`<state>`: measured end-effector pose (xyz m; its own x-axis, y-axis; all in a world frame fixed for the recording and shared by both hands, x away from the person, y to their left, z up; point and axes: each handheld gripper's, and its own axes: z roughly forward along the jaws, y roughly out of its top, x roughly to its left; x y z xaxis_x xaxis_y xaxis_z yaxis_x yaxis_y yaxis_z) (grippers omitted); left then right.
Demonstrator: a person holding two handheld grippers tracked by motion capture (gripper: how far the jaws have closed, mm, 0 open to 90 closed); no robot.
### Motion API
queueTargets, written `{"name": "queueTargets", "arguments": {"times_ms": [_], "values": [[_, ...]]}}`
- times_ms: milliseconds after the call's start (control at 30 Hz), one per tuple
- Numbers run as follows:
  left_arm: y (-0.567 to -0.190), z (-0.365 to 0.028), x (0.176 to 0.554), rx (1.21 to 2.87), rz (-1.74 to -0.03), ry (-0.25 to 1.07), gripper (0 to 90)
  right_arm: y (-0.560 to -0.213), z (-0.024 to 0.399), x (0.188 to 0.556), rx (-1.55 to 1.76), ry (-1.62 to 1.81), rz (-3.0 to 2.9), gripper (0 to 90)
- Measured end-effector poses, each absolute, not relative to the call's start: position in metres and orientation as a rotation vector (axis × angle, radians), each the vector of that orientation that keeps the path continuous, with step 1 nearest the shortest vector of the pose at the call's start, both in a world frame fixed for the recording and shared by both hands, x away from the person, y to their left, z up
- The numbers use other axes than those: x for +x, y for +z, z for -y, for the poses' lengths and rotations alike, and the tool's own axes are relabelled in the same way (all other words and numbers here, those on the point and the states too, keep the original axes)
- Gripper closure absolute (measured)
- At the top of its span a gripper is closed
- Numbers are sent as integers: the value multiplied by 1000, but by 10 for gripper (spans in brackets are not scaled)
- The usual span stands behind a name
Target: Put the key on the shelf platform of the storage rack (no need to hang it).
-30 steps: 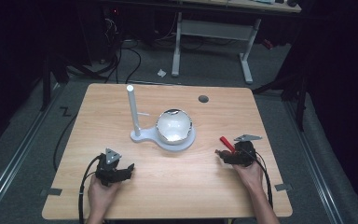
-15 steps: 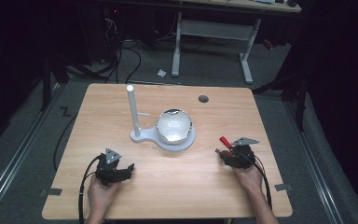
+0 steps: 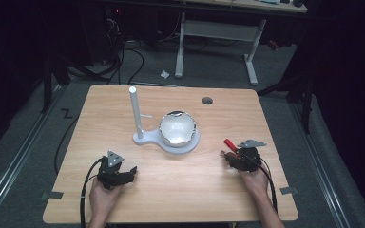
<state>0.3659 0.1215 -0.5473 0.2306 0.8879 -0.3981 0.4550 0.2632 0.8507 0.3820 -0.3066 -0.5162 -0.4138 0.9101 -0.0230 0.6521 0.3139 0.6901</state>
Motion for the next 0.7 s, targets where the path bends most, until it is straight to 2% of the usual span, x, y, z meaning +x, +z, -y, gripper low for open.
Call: {"name": "queueTargets", "arguments": {"times_ms": [700], "values": [[-547, -122, 366, 1362, -1397, 482, 241, -460, 316, 381, 1392, 983, -2128, 476]]}}
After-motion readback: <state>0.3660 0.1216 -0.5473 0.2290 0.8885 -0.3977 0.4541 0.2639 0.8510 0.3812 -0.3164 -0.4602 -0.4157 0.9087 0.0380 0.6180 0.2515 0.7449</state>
